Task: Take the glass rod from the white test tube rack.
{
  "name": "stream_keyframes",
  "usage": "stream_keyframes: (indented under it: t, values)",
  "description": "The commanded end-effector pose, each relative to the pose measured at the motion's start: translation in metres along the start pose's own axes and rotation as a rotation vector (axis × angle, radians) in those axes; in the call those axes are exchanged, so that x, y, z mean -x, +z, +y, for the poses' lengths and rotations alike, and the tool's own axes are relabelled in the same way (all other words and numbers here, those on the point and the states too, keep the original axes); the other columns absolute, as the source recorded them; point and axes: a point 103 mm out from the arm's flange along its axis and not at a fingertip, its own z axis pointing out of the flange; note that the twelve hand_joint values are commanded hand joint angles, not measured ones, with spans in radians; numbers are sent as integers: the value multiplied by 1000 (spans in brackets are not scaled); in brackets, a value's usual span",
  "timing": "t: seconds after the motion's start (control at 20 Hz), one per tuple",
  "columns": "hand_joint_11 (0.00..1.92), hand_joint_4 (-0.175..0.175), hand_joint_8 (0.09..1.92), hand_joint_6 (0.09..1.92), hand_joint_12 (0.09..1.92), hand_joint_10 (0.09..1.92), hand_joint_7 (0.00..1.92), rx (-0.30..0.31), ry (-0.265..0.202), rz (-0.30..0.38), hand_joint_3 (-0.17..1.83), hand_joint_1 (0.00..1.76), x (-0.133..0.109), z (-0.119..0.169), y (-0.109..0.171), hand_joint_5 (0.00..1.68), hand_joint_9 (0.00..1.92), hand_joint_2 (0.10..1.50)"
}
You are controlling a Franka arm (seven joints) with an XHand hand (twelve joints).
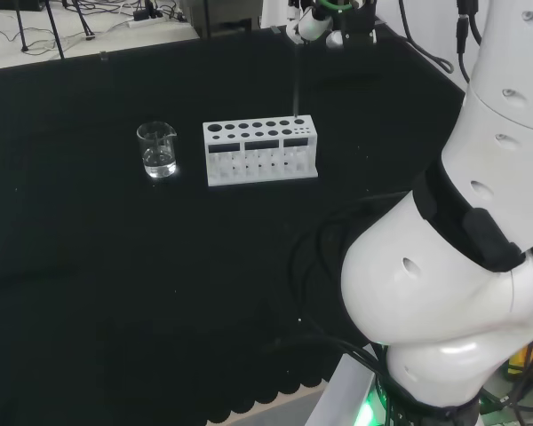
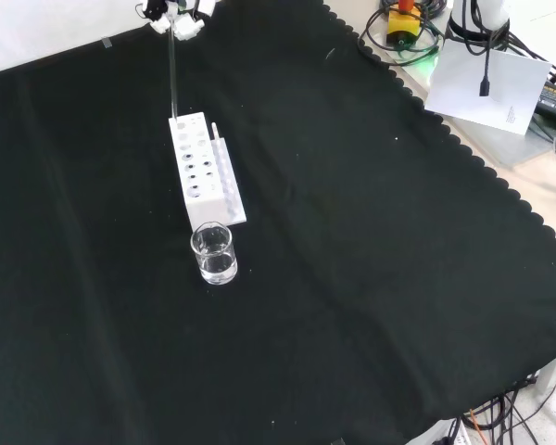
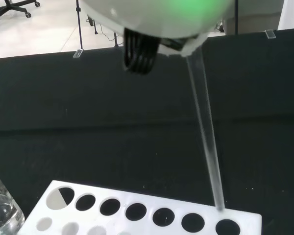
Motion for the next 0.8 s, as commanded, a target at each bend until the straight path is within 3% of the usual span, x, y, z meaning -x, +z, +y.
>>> stream_keyframes:
  t: [0.05, 0.3, 0.8]
  values:
    - [1714, -175, 1224, 941, 623, 938, 1434, 9, 0, -10, 868, 1213, -16, -11, -50, 1170, 1711, 600]
    - [1717, -175, 1224, 939, 620, 936, 1434, 26, -13, -18, 870, 1214, -28, -16, -72, 1172, 1714, 598]
    - [1720, -175, 1223, 936, 616, 933, 1435, 30, -58, -11, 874, 1214, -46, -19, -72, 1175, 1716, 595]
